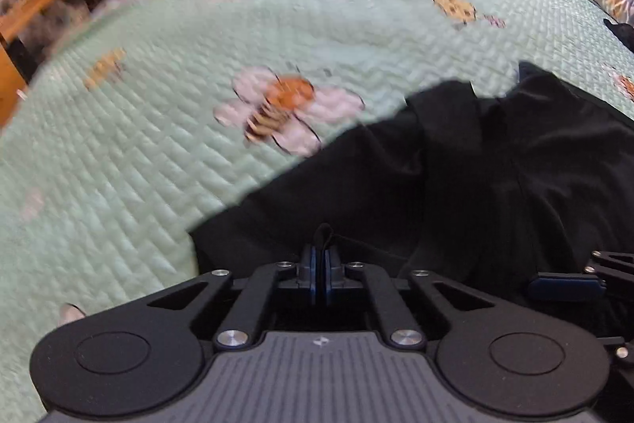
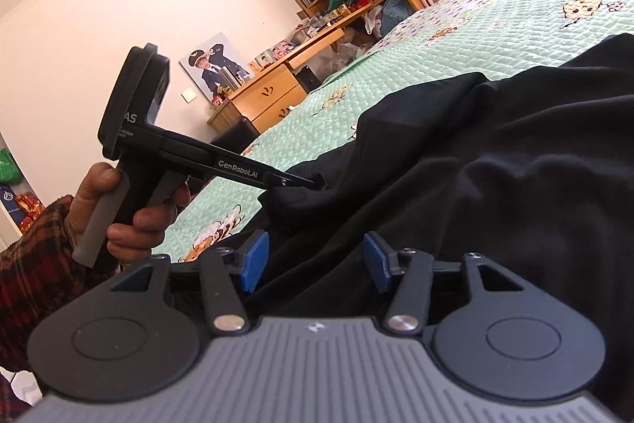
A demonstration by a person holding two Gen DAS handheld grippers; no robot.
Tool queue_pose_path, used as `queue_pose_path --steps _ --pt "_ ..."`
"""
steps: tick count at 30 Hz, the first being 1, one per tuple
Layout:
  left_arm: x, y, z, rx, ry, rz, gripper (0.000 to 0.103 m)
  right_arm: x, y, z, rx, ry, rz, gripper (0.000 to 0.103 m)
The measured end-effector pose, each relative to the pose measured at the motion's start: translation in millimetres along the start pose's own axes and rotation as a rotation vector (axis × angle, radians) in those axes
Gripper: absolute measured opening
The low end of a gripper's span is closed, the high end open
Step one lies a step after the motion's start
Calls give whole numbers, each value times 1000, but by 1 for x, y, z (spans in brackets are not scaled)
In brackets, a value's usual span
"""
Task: Fold clothes
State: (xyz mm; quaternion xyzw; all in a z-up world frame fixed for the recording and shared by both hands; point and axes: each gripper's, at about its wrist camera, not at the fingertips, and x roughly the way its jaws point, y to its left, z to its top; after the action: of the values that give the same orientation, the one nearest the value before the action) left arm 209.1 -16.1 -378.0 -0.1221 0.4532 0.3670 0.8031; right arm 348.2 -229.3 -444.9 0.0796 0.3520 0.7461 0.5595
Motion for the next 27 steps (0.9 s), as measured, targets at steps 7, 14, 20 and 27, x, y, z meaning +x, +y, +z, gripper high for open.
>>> queue_pose_path --steps 7,14,20,27 --pt "-31 -3 44 102 -185 167 3 -16 -17 12 134 -126 19 61" --pt "-30 51 142 10 -367 512 4 -34 -30 37 144 -316 -110 63" --pt "70 109 156 -48 -70 464 20 -26 -57 29 215 -275 -157 63" --pt "72 164 79 -278 32 478 51 -22 -70 25 264 -248 -162 63"
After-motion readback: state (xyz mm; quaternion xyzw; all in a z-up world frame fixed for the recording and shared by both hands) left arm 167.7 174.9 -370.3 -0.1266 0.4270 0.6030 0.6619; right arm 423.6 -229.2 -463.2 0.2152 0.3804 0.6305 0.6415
